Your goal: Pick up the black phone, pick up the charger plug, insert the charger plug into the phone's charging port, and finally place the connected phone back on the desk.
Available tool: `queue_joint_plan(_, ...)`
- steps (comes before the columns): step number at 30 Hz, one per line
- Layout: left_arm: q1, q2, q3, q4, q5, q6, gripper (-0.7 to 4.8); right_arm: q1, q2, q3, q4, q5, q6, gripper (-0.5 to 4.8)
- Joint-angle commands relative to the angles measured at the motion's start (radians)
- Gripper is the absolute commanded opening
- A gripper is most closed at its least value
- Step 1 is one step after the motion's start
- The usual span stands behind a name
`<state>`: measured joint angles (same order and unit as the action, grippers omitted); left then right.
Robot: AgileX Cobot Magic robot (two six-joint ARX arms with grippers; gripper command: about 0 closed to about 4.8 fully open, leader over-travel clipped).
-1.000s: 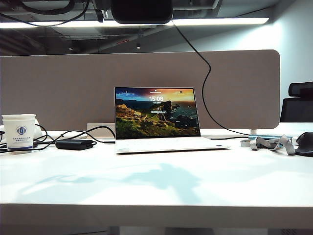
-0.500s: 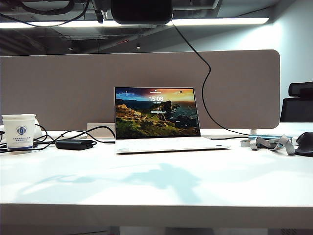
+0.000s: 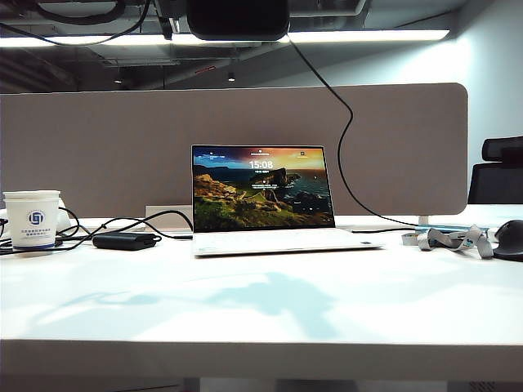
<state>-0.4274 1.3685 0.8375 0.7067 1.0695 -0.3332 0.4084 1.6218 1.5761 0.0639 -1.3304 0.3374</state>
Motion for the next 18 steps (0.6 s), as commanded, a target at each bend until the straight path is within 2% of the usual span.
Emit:
queue_joint_plan(1,0.001,-0.008,0.008,0.043,-0.014,-0.007,-0.07,0.001,-0.005,0.002,-0.069,-0.011,-0.063,-0.02)
queue_joint_plan(8,0.001,-0.008,0.008,0.042,-0.01,-0.003,-0.07,0.001,-0.005,0.002,-0.186,-0.011,-0.154,-0.02)
queue_joint_plan(18,0.002,-0.008,0.007,0.032,-0.011,0.012,-0.07,0.001,-0.005,0.002,-0.206,-0.011,-0.175,-0.02)
